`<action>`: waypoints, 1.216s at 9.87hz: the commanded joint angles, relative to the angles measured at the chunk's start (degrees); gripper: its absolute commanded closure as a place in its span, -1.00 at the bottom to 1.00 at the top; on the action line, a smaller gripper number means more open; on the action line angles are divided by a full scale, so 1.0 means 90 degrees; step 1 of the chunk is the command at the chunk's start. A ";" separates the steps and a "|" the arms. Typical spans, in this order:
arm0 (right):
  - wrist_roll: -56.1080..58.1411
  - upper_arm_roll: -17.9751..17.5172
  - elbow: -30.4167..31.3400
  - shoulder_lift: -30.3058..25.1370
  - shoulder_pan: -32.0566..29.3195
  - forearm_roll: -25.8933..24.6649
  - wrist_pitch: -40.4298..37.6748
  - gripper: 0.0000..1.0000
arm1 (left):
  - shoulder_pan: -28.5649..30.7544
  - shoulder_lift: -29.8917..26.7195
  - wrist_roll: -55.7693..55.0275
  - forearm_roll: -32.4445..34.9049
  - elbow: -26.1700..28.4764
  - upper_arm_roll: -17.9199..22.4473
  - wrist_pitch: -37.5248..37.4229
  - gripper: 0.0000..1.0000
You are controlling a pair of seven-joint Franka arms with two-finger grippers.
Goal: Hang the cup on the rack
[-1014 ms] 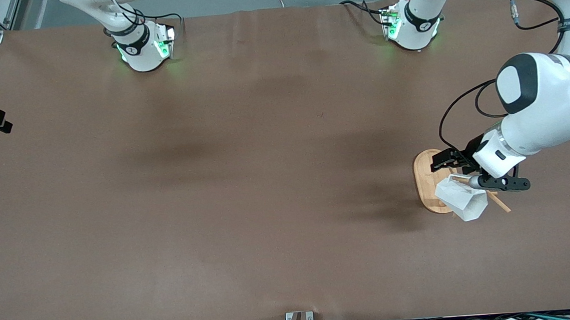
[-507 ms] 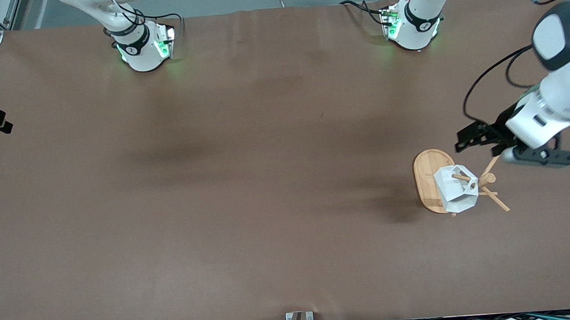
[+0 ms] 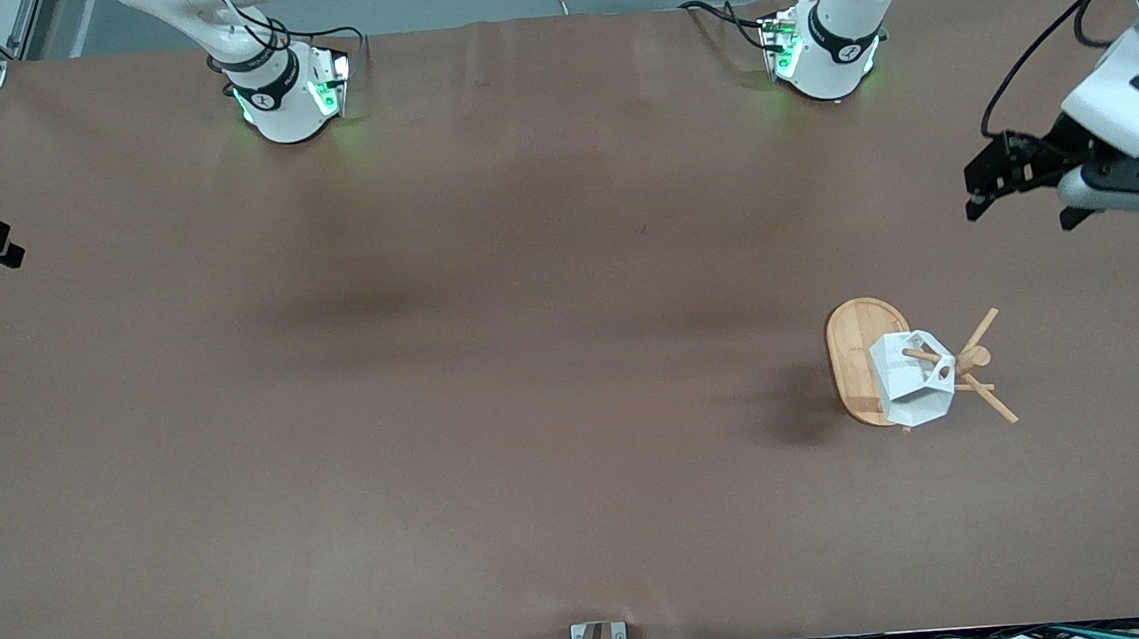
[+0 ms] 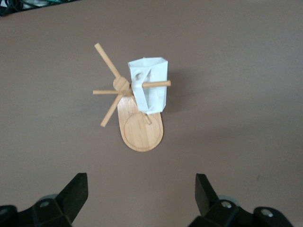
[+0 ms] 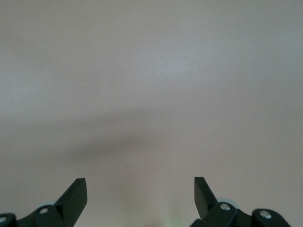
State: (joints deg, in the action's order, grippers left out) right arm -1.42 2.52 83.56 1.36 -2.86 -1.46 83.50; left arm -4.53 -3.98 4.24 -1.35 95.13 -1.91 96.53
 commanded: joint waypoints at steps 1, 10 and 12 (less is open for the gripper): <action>-0.0028 -0.0065 0.0051 -0.0044 -0.0083 -0.0014 0.0068 -1.00 | -0.0083 -0.0230 -0.0207 0.0169 0.0230 0.0143 -0.0469 -1.00; -0.0018 -0.0066 0.0081 -0.0044 -0.0083 -0.0014 0.0019 -1.00 | 0.1020 -0.0447 -0.0140 0.0199 0.0221 -0.0842 -0.0803 -1.00; -0.0018 -0.0066 0.0081 -0.0044 -0.0083 -0.0014 0.0019 -1.00 | 0.1030 -0.0330 -0.0091 0.0199 0.0094 -0.0833 -0.0813 -1.00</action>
State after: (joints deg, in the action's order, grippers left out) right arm -1.42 2.53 83.68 1.38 -2.87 -1.46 83.59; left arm 3.90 -8.21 3.00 -0.83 95.83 -8.52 89.66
